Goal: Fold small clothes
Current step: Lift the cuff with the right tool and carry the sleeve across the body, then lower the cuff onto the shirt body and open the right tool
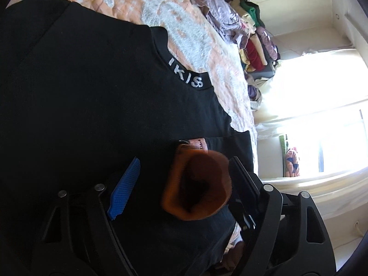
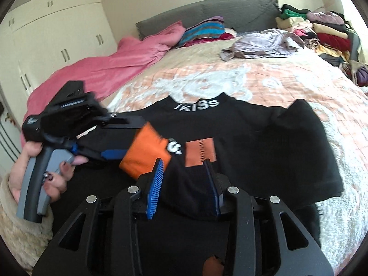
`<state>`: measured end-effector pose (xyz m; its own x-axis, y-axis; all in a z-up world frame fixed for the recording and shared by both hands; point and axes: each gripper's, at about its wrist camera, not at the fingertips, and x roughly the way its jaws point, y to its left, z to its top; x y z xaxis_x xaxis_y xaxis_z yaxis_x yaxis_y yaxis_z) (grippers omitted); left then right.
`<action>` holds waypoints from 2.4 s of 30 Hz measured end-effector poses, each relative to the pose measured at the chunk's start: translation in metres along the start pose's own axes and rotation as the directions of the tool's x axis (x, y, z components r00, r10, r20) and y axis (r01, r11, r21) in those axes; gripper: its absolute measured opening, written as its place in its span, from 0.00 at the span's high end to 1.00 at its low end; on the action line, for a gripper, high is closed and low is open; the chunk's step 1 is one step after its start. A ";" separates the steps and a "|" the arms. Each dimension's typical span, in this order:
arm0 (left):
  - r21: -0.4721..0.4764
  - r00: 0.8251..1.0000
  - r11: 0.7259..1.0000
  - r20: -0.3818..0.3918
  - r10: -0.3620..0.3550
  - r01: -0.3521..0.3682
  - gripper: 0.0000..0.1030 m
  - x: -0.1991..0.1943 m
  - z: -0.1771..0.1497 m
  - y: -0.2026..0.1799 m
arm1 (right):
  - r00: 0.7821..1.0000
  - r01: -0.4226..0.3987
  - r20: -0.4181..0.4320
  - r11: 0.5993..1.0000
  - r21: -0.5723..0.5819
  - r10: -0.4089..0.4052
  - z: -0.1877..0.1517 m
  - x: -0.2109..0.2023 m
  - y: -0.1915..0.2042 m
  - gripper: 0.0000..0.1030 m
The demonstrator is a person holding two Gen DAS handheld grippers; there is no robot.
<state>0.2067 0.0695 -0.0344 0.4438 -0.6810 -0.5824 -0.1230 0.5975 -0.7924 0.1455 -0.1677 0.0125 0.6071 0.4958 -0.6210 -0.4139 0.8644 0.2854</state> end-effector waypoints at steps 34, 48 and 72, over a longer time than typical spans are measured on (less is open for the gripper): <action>0.200 0.965 0.956 0.192 0.176 -0.214 0.99 -0.056 0.026 -0.039 | 0.961 0.271 0.037 0.958 0.094 -0.275 0.008 -0.019 -0.068 0.62; 0.151 0.920 0.919 0.209 0.331 -0.365 0.92 -0.056 0.020 0.016 | 0.955 0.297 -0.011 0.952 0.070 -0.297 0.006 0.002 -0.066 0.61; 0.286 0.807 0.763 0.327 0.491 -0.580 0.55 -0.059 -0.030 0.003 | 0.969 0.242 -0.058 0.970 0.000 -0.242 -0.004 0.018 -0.041 0.30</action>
<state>0.1540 0.0988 -0.0076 0.5878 -0.1180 -0.8003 -0.0977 0.9717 -0.2150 0.1701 -0.1945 -0.0134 0.6487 0.2664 -0.7129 -0.2548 0.9587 0.1264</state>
